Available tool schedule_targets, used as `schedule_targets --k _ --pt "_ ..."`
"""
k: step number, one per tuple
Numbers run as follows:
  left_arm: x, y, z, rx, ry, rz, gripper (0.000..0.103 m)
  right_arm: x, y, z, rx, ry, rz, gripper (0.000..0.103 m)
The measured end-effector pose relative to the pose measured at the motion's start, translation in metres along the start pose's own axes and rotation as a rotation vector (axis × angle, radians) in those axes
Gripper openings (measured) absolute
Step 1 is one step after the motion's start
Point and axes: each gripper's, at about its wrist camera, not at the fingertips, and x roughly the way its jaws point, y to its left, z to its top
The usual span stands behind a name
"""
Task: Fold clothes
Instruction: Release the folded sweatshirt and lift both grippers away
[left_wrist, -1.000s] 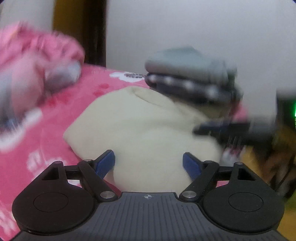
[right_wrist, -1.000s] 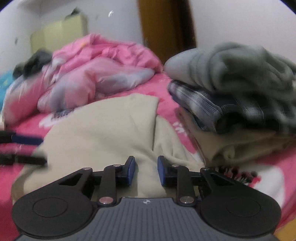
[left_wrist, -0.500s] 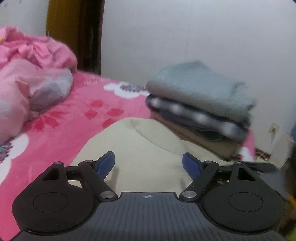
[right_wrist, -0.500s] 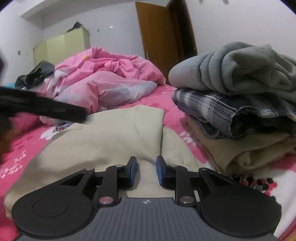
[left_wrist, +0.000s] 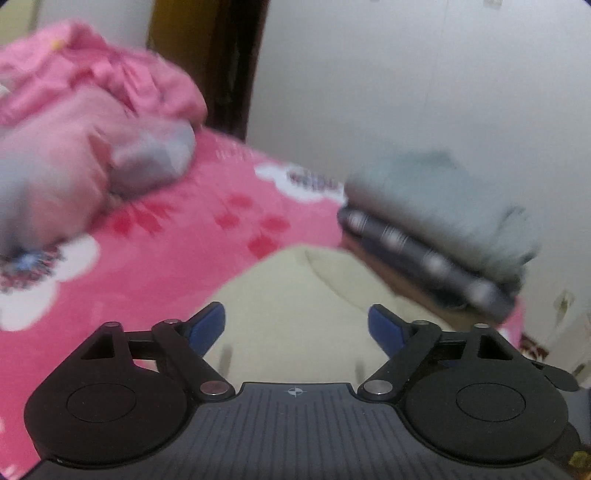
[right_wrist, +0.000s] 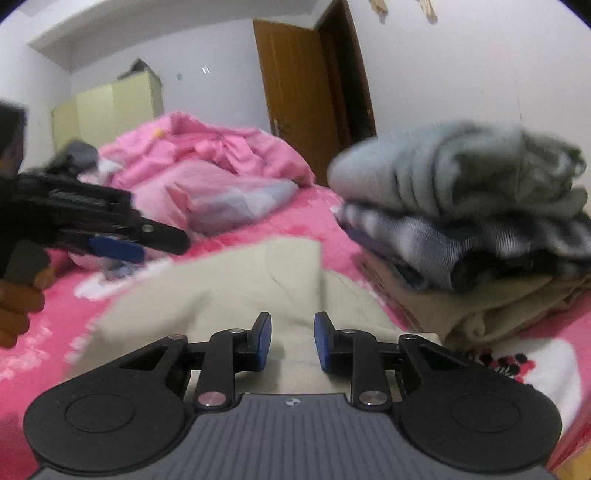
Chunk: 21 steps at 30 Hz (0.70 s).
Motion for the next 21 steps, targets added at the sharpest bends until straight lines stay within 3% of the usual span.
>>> schedule_targets --k 2,4,6,8,10,12,16,19,21 --pt "-0.041 0.001 -0.002 -0.004 -0.077 0.01 0.1 -0.022 0.017 0.009 0.007 -0.035 0.052 0.029" --pt "-0.076 0.0 -0.004 -0.018 -0.134 0.03 0.103 -0.046 0.037 0.018 -0.005 -0.068 0.085 0.039" --pt "-0.11 -0.003 -0.007 -0.053 -0.171 0.047 0.103 -0.071 0.057 0.027 -0.029 -0.104 0.111 0.049" --pt "-0.139 -0.005 -0.013 -0.089 -0.19 0.058 0.103 -0.095 0.073 0.033 -0.028 -0.122 0.148 0.051" --pt "-0.159 -0.006 -0.021 -0.115 -0.171 0.06 0.103 -0.118 0.087 0.038 -0.021 -0.135 0.188 0.065" --pt "-0.176 -0.007 -0.031 -0.136 -0.147 0.065 0.103 -0.141 0.099 0.041 -0.01 -0.142 0.222 0.07" --pt "-0.203 -0.023 -0.061 -0.141 -0.117 0.145 0.103 -0.18 0.113 0.036 0.017 -0.119 0.241 0.084" --pt "-0.214 -0.032 -0.082 -0.148 -0.086 0.158 0.103 -0.201 0.116 0.028 0.04 -0.092 0.182 0.1" --pt "-0.215 -0.037 -0.094 -0.144 -0.051 0.165 0.103 -0.211 0.117 0.022 0.044 -0.068 0.12 0.1"
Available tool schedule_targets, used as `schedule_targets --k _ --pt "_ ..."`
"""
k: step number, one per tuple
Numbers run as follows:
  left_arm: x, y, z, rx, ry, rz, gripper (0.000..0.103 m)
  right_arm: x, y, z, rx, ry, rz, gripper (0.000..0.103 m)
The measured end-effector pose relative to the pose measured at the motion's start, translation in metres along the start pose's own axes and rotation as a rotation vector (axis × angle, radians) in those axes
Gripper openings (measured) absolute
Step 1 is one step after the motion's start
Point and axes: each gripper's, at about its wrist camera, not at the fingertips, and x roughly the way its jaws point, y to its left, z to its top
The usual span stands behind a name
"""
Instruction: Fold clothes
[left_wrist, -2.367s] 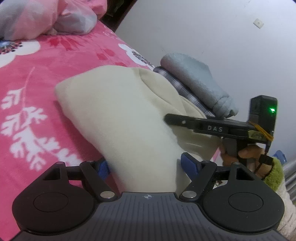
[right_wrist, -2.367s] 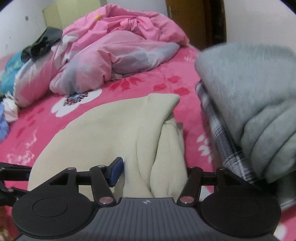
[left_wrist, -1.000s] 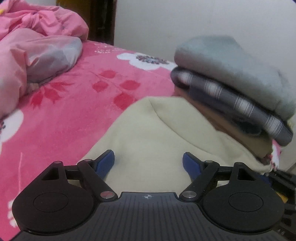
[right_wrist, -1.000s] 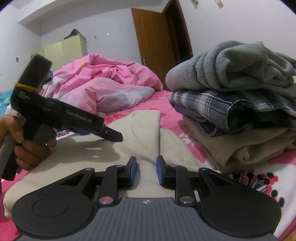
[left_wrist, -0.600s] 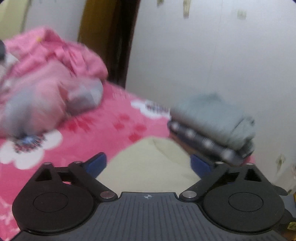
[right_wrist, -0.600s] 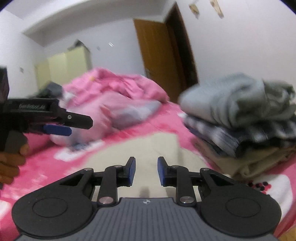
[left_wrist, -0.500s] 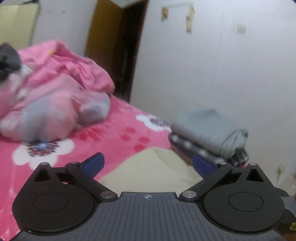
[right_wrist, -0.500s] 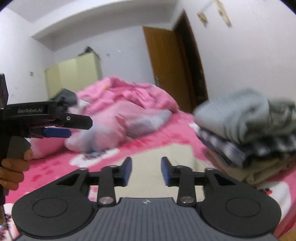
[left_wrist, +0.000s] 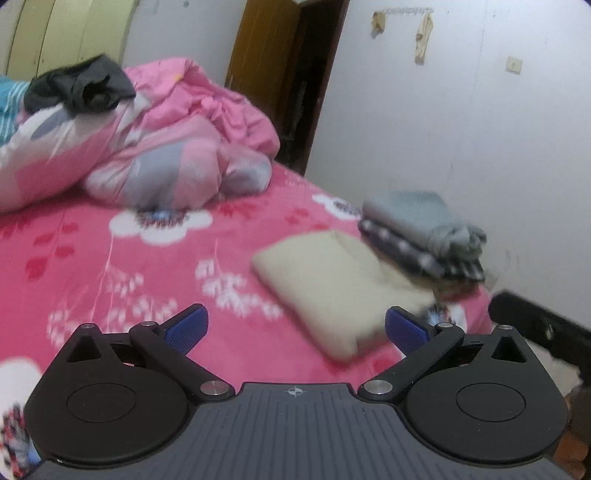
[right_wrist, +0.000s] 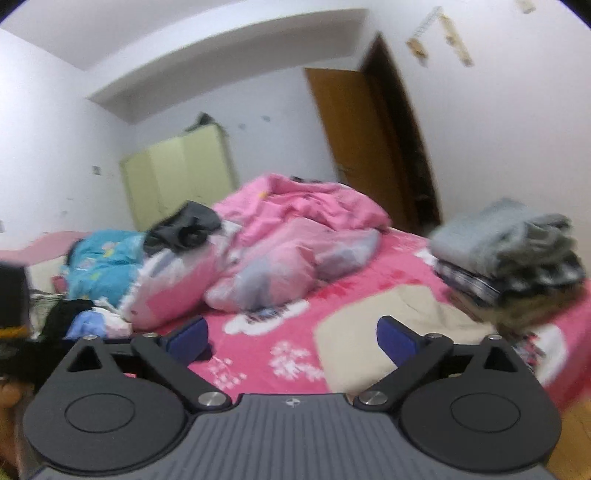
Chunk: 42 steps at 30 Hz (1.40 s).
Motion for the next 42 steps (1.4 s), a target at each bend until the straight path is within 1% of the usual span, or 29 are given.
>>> schedule_targets --k 1,5,9,11,13,16,19,22,25,30,34,42 --pt "0.0 -0.001 -0.005 0.004 0.015 0.013 0.103 -0.003 0.0 -0.003 -0.003 0.012 -0.037 0.102" --pt "-0.001 -0.007 -0.019 0.009 0.063 0.069 0.103 -0.009 -0.003 -0.015 0.0 0.07 -0.187 0.103" --pt "0.0 -0.013 -0.029 0.012 0.079 0.099 0.103 -0.013 -0.015 -0.028 0.064 0.126 -0.272 0.103" --pt "0.001 -0.018 -0.033 0.036 0.067 0.102 0.103 -0.011 -0.018 -0.032 0.07 0.148 -0.313 0.103" --pt "0.005 -0.021 -0.036 0.042 0.082 0.106 0.103 -0.009 -0.018 -0.035 0.053 0.159 -0.342 0.103" --pt "0.013 -0.022 -0.041 0.019 0.128 0.115 0.103 -0.005 -0.016 -0.039 0.025 0.184 -0.356 0.103" --pt "0.018 -0.022 -0.044 0.006 0.148 0.142 0.103 0.0 -0.013 -0.039 0.003 0.212 -0.365 0.103" --pt "0.019 -0.026 -0.046 0.037 0.137 0.164 0.103 0.004 -0.01 -0.039 -0.013 0.228 -0.393 0.103" --pt "0.017 -0.031 -0.044 0.051 0.124 0.153 0.103 0.005 -0.008 -0.036 -0.027 0.22 -0.4 0.103" --pt "0.019 -0.033 -0.04 0.028 0.143 0.147 0.103 0.009 -0.006 -0.03 -0.051 0.222 -0.417 0.103" --pt "0.019 -0.032 -0.039 0.002 0.142 0.175 0.103 0.014 -0.004 -0.029 -0.099 0.224 -0.437 0.103" --pt "0.017 -0.031 -0.036 0.004 0.121 0.198 0.103 0.02 -0.008 -0.03 -0.089 0.243 -0.438 0.103"
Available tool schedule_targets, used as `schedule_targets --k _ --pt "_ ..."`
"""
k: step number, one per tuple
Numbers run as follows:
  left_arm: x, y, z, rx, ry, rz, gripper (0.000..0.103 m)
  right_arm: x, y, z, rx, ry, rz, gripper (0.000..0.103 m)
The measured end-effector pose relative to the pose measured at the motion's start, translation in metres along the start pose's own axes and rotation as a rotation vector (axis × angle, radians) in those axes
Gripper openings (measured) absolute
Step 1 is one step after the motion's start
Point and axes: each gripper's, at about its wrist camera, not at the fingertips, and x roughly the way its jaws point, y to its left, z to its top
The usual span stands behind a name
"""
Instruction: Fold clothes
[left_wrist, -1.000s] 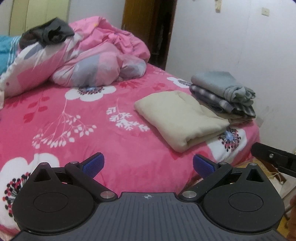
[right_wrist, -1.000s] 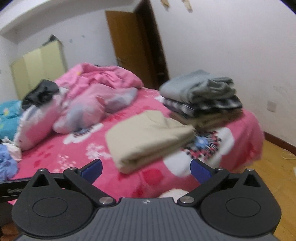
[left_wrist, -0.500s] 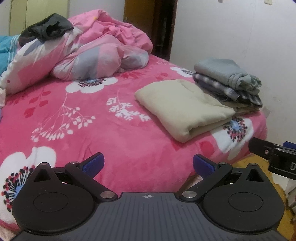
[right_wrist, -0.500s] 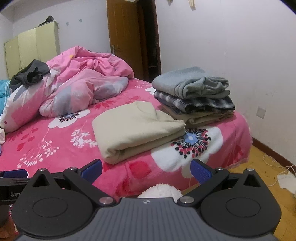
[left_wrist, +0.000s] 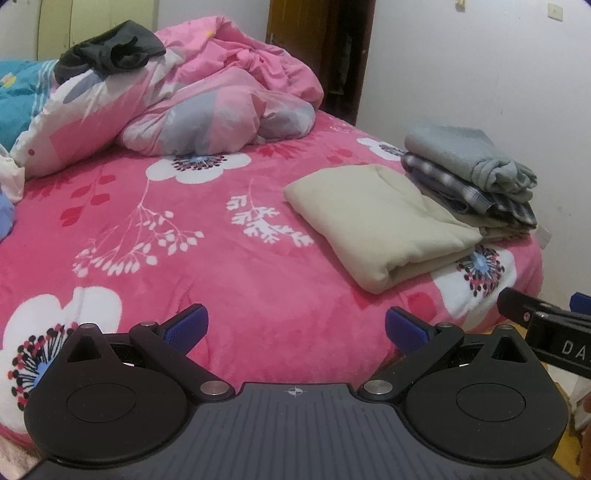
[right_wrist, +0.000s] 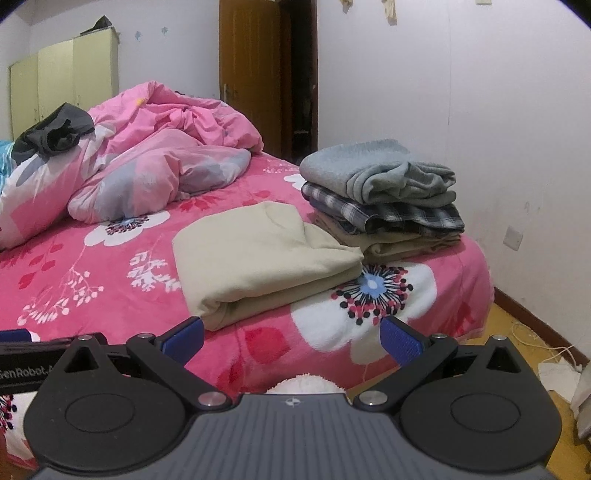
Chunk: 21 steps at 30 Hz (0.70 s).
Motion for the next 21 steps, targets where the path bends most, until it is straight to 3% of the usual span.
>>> schedule_targets --k 21 --pt "0.0006 -0.0026 -0.0029 0.012 -0.002 0.019 0.103 -0.0017 0.0008 -0.001 -0.011 -0.005 -0.011 0.103"
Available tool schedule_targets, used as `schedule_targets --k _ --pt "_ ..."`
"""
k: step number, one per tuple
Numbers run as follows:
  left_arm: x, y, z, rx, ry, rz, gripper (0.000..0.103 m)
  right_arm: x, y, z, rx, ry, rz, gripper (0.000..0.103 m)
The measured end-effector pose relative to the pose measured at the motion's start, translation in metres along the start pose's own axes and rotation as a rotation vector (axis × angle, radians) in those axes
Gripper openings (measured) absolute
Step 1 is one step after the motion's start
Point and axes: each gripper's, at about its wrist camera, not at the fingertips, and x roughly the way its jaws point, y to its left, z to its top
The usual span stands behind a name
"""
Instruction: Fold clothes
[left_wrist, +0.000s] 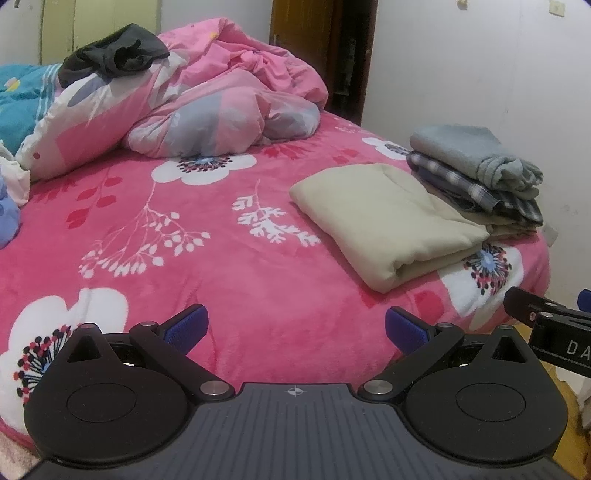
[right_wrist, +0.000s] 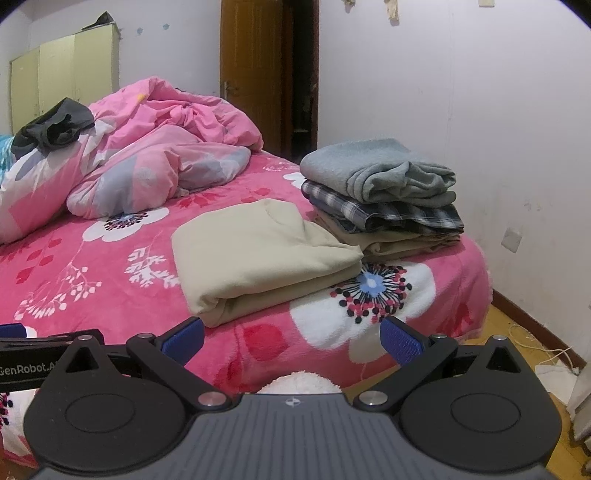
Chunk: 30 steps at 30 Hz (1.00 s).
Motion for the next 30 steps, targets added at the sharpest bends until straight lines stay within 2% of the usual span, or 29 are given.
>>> schedule_targets --k 13,30 --pt "0.003 -0.017 -0.005 0.013 0.018 -0.023 0.103 0.002 -0.015 -0.004 0.018 0.012 -0.037 0.103" --pt "0.009 -0.021 -0.007 0.029 0.034 -0.013 0.103 0.007 -0.021 -0.004 0.025 0.017 -0.054 0.103"
